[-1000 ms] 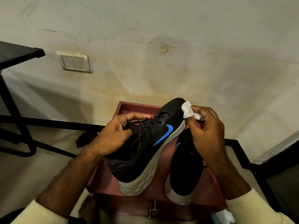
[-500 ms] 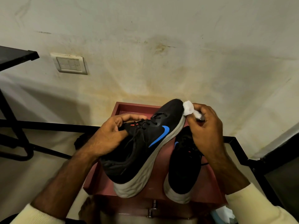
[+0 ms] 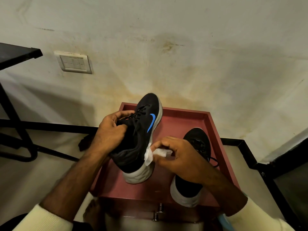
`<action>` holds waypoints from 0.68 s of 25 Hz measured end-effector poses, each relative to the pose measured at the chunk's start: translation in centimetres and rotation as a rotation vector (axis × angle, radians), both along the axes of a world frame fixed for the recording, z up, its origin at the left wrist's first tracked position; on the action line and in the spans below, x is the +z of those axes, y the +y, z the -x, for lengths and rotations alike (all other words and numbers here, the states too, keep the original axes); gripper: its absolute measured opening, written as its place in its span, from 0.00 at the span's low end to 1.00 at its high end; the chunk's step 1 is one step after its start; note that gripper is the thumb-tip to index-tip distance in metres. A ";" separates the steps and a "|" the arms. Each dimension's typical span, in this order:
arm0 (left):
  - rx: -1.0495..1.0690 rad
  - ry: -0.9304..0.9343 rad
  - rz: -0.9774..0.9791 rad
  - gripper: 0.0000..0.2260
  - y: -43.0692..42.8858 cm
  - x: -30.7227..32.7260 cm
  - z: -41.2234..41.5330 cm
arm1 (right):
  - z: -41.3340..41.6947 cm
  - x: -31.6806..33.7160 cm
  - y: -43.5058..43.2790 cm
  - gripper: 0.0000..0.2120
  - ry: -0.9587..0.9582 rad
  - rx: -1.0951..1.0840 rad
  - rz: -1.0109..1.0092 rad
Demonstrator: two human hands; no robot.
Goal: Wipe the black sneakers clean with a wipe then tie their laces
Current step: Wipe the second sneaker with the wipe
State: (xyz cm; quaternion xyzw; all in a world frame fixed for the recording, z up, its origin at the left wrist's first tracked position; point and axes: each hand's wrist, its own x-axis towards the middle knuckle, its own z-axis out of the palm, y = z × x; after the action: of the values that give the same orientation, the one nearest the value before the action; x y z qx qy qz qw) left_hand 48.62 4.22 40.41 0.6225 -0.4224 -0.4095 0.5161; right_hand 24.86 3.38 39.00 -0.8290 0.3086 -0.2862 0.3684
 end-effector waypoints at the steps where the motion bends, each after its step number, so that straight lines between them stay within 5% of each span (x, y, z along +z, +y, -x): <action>1: 0.022 -0.057 -0.023 0.20 -0.1 -0.3 -0.1 | 0.0 0.2 0.0 0.09 -0.032 0.036 -0.127; 4: 0.046 -0.295 -0.058 0.23 -0.2 -0.8 -0.1 | 0.2 1.0 -0.5 0.15 -0.256 0.058 -0.518; 7: 0.007 -0.537 -0.063 0.23 0.1 -0.8 1.2 | 0.4 1.2 -0.8 0.13 -0.422 -0.030 -0.683; 17: -0.221 -1.010 -0.136 0.23 1.1 -2.1 5.0 | 0.8 0.5 -1.6 0.06 -0.466 -0.304 -0.717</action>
State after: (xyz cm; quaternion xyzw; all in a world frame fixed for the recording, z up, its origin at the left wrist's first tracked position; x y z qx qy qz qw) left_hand 43.61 5.33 38.32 0.7263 -0.6544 -0.1367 0.1600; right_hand 24.11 1.76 39.47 -0.5077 0.4151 -0.3909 0.6459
